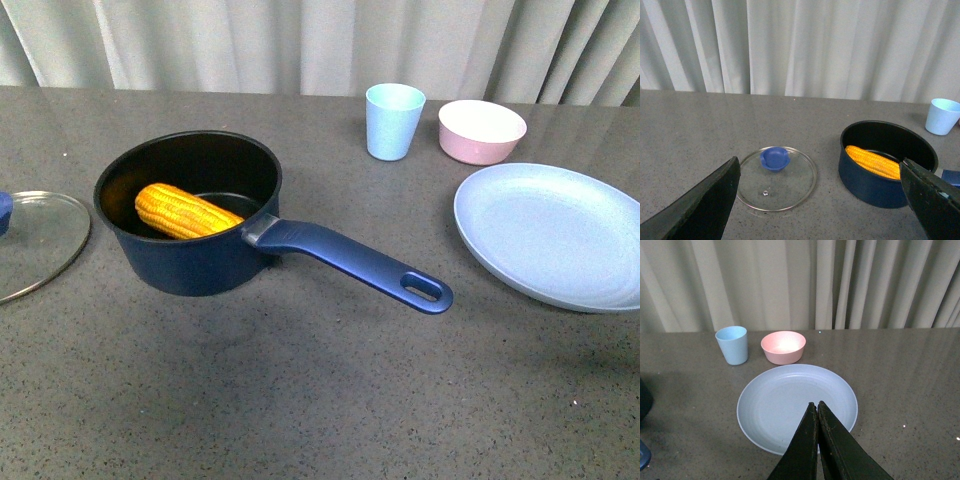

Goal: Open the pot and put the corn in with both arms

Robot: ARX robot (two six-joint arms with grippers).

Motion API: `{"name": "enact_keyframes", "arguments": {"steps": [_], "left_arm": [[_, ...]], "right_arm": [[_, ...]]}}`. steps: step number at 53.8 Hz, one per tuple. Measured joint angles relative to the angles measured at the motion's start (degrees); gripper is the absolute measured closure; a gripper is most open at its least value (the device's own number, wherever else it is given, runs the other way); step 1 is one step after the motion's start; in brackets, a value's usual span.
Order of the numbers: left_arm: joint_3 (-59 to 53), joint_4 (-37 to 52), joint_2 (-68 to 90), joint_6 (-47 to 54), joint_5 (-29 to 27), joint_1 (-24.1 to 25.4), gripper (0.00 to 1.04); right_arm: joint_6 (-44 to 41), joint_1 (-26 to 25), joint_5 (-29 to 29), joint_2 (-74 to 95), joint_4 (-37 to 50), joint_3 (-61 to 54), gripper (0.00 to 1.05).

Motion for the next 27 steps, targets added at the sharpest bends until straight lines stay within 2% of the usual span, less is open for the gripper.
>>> {"name": "enact_keyframes", "arguments": {"steps": [27], "left_arm": [[0.00, 0.00, 0.00, 0.00, -0.04, 0.00, 0.09]], "right_arm": [[0.02, 0.00, 0.02, -12.76, -12.20, -0.02, 1.03]]}}
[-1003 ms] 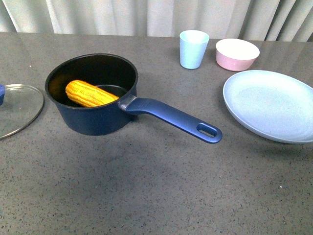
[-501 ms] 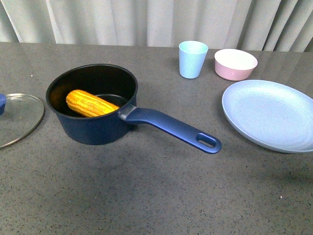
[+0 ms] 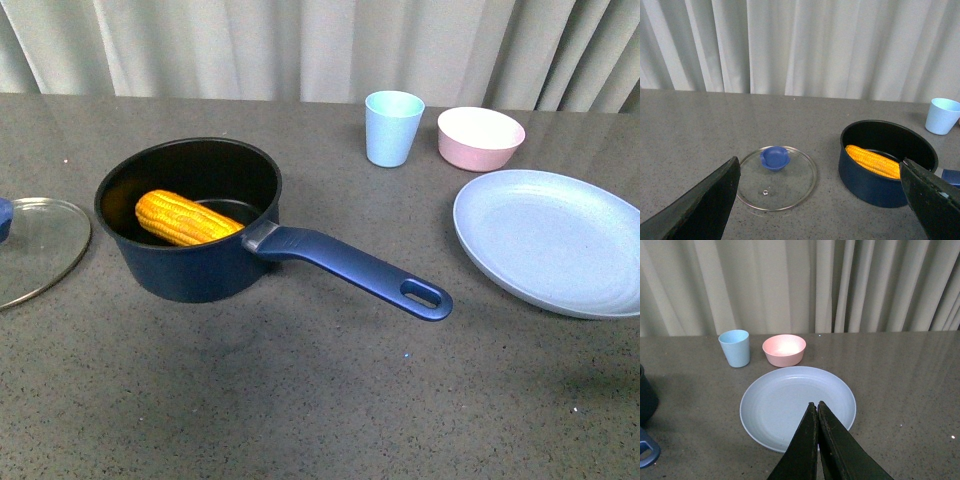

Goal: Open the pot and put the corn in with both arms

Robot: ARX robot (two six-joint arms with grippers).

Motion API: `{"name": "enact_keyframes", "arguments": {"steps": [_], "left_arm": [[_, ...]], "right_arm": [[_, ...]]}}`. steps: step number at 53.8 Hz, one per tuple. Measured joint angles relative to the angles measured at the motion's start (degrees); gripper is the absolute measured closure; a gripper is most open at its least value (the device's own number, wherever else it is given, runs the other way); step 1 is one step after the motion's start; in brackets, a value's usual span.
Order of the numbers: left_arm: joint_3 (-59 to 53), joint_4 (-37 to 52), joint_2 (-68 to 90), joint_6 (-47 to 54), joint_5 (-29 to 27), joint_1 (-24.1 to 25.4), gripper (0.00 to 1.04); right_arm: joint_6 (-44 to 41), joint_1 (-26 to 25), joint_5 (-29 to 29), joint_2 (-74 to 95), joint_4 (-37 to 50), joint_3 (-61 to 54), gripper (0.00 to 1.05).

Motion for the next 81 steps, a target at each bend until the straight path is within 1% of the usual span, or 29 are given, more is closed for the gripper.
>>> {"name": "enact_keyframes", "arguments": {"steps": [22, 23, 25, 27, 68, 69, 77, 78, 80, 81], "left_arm": [[0.00, 0.00, -0.02, 0.00, 0.00, 0.00, 0.09], [0.00, 0.00, -0.02, 0.00, 0.00, 0.00, 0.09], [0.00, 0.00, -0.02, 0.00, 0.02, 0.00, 0.09], [0.00, 0.00, -0.02, -0.02, 0.00, 0.00, 0.09], [0.00, 0.00, -0.02, 0.00, 0.00, 0.00, 0.09], [0.00, 0.00, -0.02, 0.00, 0.00, 0.00, 0.09], [0.00, 0.00, -0.02, 0.00, 0.00, 0.00, 0.09], [0.00, 0.00, -0.02, 0.00, 0.00, 0.00, 0.09], [0.00, 0.00, -0.02, 0.00, 0.00, 0.00, 0.09], [0.00, 0.00, -0.02, 0.00, 0.00, 0.00, 0.09]], "right_arm": [[0.00, 0.00, 0.00, -6.75, -6.75, 0.00, 1.03], [0.00, 0.00, 0.00, -7.50, -7.54, 0.02, 1.03], [-0.02, 0.00, -0.09, -12.15, -13.99, 0.04, 1.03], [0.00, 0.00, 0.02, -15.21, -16.31, 0.04, 1.03], [-0.02, 0.00, 0.02, -16.59, -16.87, 0.04, 1.03], [-0.04, 0.00, 0.02, -16.59, -16.87, 0.04, 1.02], [-0.02, 0.00, 0.02, -16.59, -16.87, 0.04, 0.78], [-0.02, 0.00, 0.02, -16.59, -16.87, 0.04, 0.76], [-0.02, 0.00, 0.02, -16.59, -16.87, 0.04, 0.69], [-0.02, 0.00, 0.02, -16.59, -16.87, 0.04, 0.67]]}}
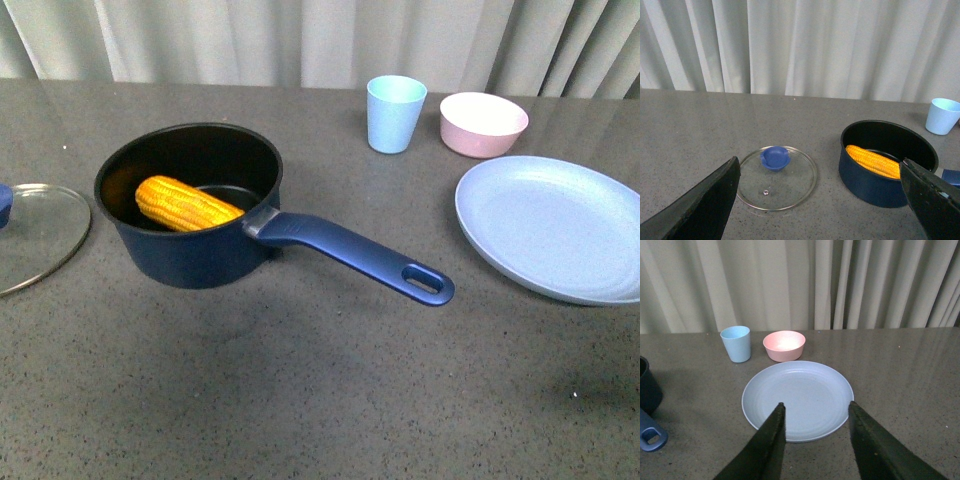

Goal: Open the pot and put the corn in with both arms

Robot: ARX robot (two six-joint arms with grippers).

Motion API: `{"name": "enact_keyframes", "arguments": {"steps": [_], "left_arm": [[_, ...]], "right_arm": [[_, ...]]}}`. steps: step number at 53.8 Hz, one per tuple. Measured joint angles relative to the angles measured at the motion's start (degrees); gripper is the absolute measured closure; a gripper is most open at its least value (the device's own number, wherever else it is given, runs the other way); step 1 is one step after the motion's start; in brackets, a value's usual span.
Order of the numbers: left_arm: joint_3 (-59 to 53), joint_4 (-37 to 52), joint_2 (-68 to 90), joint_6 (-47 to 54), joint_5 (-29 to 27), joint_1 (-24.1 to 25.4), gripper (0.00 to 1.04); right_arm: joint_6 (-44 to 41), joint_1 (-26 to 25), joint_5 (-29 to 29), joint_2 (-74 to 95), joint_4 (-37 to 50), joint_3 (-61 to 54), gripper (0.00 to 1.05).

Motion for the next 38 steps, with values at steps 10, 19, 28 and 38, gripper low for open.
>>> {"name": "enact_keyframes", "arguments": {"steps": [10, 19, 28, 38], "left_arm": [[0.00, 0.00, 0.00, 0.00, 0.00, 0.00, 0.09], [0.00, 0.00, 0.00, 0.00, 0.00, 0.00, 0.09], [0.00, 0.00, 0.02, 0.00, 0.00, 0.00, 0.09], [0.00, 0.00, 0.00, 0.00, 0.00, 0.00, 0.09]], "right_arm": [[0.00, 0.00, 0.00, 0.00, 0.00, 0.00, 0.32], [0.00, 0.00, 0.00, 0.00, 0.00, 0.00, 0.08], [0.00, 0.00, 0.00, 0.00, 0.00, 0.00, 0.09], [0.00, 0.00, 0.00, 0.00, 0.00, 0.00, 0.09]]}}
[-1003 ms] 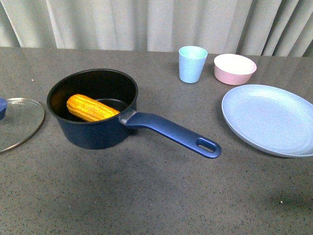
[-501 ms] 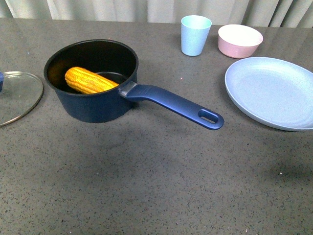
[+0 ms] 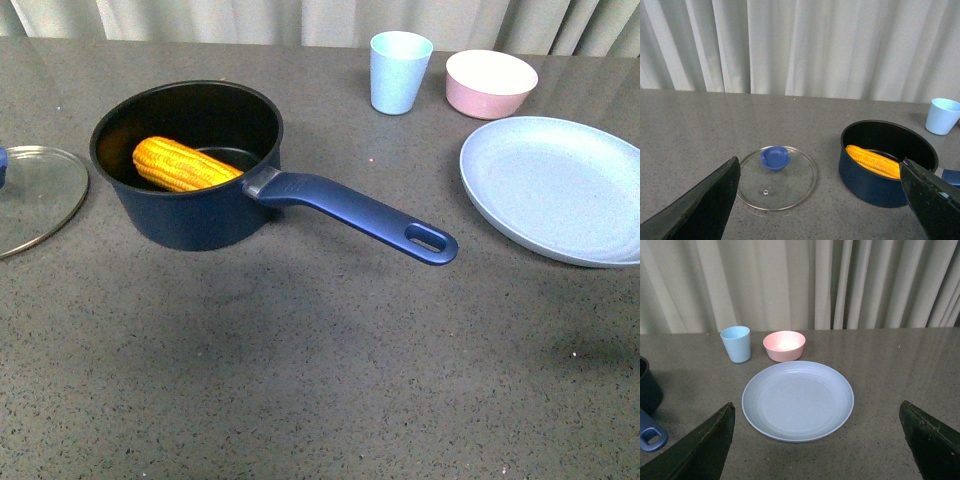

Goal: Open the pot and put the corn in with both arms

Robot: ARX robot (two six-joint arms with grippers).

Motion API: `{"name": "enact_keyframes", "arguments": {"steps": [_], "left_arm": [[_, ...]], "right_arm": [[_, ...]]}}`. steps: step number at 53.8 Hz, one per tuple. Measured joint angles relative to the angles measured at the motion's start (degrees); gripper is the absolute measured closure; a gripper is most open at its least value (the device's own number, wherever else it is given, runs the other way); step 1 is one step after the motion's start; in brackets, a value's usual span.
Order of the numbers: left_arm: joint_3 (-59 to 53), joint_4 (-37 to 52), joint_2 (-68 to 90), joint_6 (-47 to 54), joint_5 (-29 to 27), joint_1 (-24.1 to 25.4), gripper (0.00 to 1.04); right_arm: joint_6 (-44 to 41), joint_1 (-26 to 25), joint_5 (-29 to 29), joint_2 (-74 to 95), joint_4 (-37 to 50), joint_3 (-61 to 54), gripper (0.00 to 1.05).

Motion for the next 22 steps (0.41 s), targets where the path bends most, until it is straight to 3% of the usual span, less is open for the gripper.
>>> {"name": "enact_keyframes", "arguments": {"steps": [22], "left_arm": [[0.00, 0.00, 0.00, 0.00, 0.00, 0.00, 0.09]], "right_arm": [[0.00, 0.00, 0.00, 0.00, 0.00, 0.00, 0.09]]}}
